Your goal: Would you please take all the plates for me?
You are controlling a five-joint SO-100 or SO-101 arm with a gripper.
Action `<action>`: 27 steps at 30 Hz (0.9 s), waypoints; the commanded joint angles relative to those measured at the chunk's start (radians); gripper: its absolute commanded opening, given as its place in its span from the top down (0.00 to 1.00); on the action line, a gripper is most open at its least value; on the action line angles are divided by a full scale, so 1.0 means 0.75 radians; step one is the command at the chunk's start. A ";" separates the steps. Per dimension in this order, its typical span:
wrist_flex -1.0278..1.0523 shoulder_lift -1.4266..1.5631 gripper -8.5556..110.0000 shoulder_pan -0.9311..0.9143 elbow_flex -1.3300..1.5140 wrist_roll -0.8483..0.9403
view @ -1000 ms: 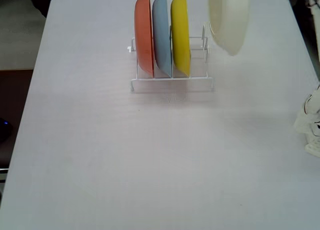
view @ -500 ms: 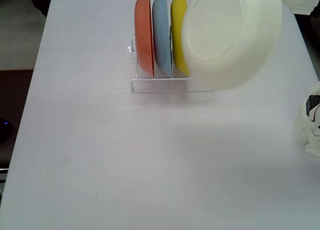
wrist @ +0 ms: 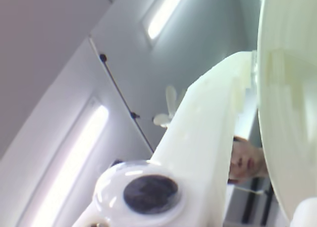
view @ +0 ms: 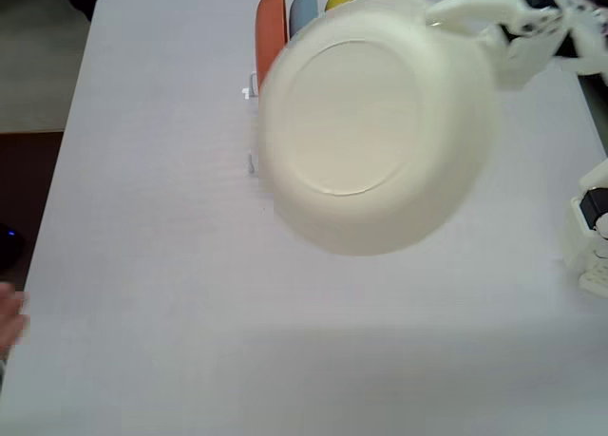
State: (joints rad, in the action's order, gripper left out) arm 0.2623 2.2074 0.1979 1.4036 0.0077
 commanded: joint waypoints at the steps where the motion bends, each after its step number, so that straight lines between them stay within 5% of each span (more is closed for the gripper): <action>1: -0.225 -0.008 0.93 -0.006 0.049 0.012; 22: -0.495 -0.317 0.93 -0.084 0.057 -0.008; 27: -0.196 -0.288 0.63 -0.133 -0.004 0.184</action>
State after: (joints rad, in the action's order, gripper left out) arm -0.0031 1.9604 0.1227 1.4665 0.0583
